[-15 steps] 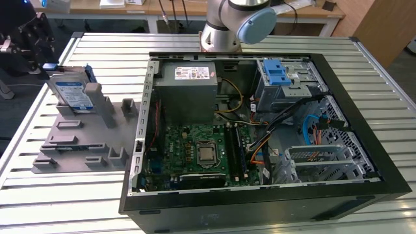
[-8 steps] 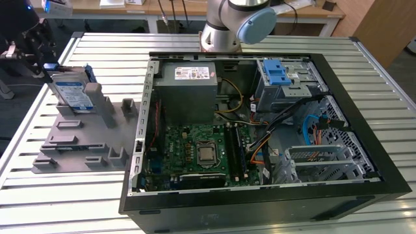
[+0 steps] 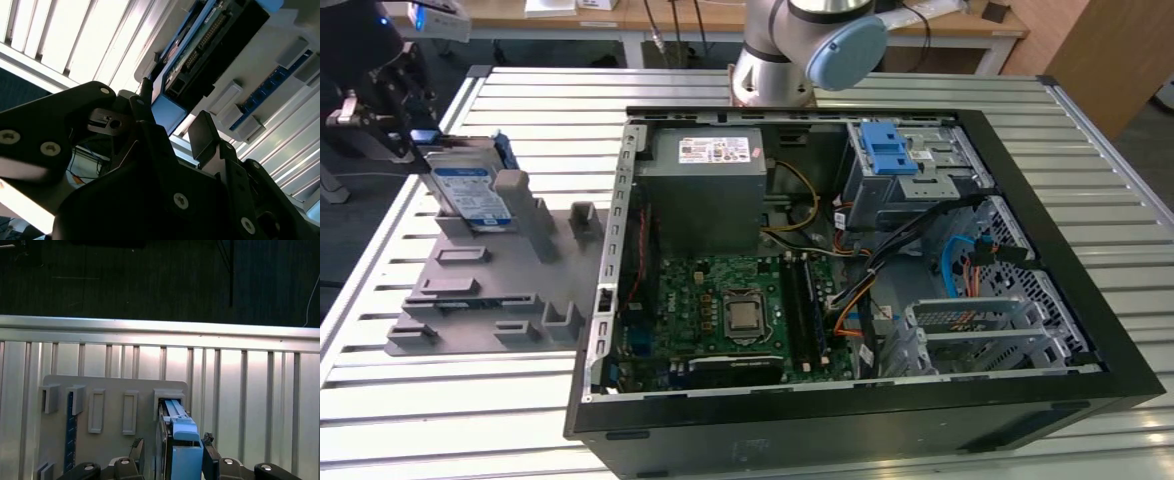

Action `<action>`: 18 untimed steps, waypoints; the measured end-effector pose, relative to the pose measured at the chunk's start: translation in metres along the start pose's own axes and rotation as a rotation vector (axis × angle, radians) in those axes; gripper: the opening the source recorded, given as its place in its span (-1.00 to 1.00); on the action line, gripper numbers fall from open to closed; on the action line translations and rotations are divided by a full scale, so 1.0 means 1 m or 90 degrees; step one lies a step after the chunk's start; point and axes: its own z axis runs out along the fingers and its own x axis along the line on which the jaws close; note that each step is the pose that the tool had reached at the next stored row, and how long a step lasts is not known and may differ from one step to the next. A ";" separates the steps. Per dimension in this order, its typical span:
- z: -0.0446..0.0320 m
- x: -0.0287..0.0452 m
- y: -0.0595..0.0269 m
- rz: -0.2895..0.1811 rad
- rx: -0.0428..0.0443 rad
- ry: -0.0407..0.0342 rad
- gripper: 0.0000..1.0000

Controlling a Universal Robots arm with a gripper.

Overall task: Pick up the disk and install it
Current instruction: 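Pick up the disk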

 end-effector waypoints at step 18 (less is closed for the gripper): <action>0.0048 0.0001 -0.0001 0.000 0.0000 -0.0004 0.13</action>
